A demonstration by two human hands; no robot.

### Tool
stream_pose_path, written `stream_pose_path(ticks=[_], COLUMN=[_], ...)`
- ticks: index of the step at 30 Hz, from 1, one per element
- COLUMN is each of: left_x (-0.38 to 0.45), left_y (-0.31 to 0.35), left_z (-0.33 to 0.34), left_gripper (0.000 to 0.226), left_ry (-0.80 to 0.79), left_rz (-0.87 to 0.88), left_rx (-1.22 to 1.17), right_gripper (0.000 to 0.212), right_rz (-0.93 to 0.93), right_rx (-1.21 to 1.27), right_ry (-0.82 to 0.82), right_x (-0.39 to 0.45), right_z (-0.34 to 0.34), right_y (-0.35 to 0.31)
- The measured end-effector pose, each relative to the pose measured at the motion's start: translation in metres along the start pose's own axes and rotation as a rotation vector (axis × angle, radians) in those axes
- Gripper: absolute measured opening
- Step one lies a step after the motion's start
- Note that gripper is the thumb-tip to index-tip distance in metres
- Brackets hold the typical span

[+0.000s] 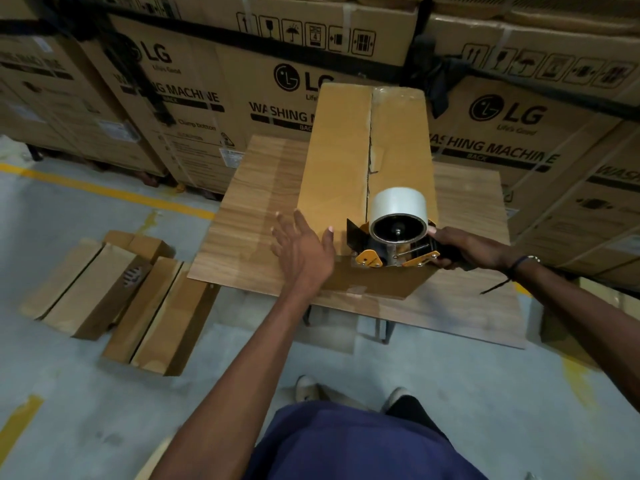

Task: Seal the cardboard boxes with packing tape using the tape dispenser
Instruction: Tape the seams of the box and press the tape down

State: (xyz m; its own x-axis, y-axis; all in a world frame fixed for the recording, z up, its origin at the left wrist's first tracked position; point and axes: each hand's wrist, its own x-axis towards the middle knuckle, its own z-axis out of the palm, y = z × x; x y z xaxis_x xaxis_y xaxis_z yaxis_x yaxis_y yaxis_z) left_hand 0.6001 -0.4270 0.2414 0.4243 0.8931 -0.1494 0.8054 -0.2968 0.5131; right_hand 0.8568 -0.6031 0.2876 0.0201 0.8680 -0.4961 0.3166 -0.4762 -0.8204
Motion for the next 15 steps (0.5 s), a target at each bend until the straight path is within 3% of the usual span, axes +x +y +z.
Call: stream_pose_path(ticks=[2, 5, 15], left_x=[0.002, 0.008, 0.011], left_y=[-0.001, -0.004, -0.005], left_z=[0.014, 0.027, 0.030], left_gripper=[0.072, 0.070, 0.073], left_ry=[0.055, -0.077, -0.079], left_rz=[0.206, 0.413, 0.385], left_rx=[0.137, 0.275, 0.394], right_gripper=[0.067, 0.068, 0.070], right_rz=[0.009, 0.050, 0.051], right_rx=[-0.007, 0.006, -0.094], right_ry=[-0.019, -0.084, -0.123], right_x=[-0.004, -0.007, 0.004], right_z=[-0.001, -0.005, -0.019], right_y=[-0.005, -0.007, -0.008])
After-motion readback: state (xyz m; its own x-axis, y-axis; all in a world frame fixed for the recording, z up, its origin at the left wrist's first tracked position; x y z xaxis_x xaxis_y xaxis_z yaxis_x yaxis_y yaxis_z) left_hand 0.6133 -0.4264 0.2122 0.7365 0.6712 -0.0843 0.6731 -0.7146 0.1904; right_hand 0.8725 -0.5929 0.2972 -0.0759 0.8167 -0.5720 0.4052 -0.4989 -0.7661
